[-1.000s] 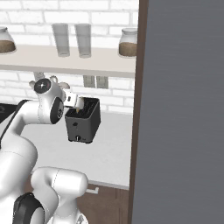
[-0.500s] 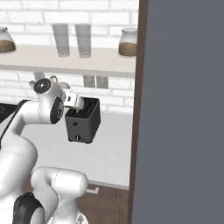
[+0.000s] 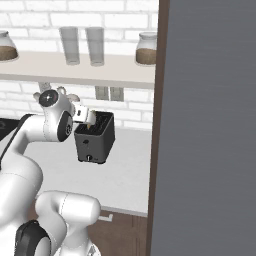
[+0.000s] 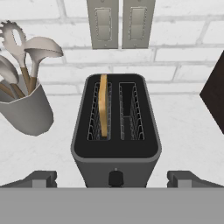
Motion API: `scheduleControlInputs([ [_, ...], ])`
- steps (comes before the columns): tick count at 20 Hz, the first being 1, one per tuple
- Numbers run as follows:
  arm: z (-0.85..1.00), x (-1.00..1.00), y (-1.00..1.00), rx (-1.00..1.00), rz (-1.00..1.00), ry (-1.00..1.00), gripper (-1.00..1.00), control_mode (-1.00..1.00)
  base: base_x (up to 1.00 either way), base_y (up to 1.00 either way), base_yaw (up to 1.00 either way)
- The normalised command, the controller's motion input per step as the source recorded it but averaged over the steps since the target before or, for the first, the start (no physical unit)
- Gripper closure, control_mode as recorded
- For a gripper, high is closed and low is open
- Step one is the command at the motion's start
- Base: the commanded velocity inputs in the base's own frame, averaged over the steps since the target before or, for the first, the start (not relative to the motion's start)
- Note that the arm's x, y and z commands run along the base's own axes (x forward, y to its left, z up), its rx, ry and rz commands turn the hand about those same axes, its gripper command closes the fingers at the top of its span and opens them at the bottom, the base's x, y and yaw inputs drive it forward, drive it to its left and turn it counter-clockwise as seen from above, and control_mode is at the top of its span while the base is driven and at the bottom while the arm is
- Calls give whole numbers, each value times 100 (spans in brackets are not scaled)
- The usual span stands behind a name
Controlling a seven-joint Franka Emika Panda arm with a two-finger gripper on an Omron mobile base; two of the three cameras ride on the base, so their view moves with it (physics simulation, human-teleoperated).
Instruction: Start the toaster. Once the lever pops up, take the bread to the plate on the dining counter.
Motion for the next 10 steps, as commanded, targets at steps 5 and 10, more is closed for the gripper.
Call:
scheduleControlInputs([
  [5,-4,1,0,0,0,1,-100,-100,0,0,0],
  [10,-12,12,0,0,0,10,-100,-100,0,0,0],
])
